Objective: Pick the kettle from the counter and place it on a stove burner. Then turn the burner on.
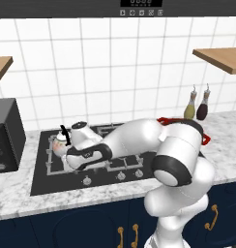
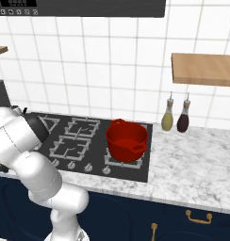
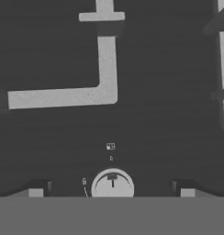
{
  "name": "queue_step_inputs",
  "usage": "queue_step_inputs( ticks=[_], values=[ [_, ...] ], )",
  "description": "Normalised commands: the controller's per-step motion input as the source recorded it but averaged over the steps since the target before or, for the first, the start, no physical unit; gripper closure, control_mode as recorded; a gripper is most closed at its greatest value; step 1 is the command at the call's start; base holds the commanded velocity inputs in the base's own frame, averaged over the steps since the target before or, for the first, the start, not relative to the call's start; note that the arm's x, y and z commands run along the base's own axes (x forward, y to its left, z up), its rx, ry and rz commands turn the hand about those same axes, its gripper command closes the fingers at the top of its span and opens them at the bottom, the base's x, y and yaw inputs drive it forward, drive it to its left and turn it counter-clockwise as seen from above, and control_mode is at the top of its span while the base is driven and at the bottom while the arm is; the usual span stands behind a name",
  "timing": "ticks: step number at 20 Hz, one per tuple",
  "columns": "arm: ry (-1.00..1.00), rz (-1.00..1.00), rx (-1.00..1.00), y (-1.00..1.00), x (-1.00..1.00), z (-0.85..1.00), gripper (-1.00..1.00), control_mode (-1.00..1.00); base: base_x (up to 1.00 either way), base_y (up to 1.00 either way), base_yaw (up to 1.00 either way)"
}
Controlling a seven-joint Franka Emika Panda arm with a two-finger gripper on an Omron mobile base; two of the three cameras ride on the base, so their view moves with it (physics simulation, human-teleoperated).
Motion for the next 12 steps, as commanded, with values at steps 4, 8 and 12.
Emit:
queue_step_inputs(
  ticks=[4, 8, 12],
  values=[
    [0.00, 0.00, 0.01, 0.01, -0.03, -0.34, -1.00, -1.00, 0.00, 0.00, 0.00],
    [0.00, 0.01, 0.00, 0.01, -0.12, -0.05, -1.00, -1.00, 0.00, 0.00, 0.00],
    [0.00, 0.00, -0.03, 0.00, -0.19, -0.29, -1.00, -1.00, 0.00, 0.00, 0.00]
  ],
)
